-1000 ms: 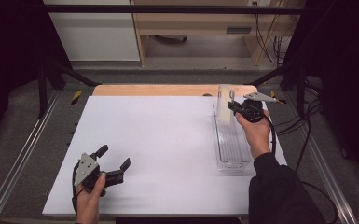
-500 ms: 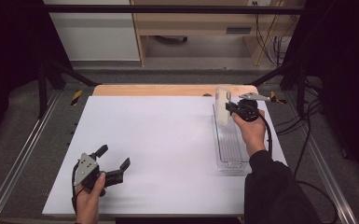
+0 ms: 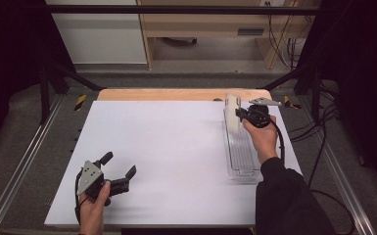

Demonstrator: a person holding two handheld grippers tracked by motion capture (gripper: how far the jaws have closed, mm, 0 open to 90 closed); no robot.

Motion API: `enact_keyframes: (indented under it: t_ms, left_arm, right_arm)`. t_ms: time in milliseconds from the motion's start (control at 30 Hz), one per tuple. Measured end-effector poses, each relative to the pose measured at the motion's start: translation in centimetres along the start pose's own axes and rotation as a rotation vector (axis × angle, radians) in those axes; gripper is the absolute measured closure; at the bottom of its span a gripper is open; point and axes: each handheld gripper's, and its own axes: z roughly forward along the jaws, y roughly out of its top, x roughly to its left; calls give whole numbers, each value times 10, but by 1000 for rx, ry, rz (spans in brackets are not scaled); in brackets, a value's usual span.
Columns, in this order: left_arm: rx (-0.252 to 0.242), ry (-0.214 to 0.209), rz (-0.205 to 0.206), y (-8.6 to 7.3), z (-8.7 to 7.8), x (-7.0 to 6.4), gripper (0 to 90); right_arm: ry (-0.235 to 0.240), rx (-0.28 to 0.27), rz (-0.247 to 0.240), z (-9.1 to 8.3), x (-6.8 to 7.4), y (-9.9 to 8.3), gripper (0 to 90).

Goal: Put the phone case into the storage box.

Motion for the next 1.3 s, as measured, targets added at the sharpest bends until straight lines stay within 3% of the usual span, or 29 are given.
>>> enact_keyframes:
  t_ms: [1300]
  left_arm:
    - [1, 0, 3, 0, 0, 0, 21]
  right_arm:
    - [7, 47, -3, 5, 1, 3, 814]
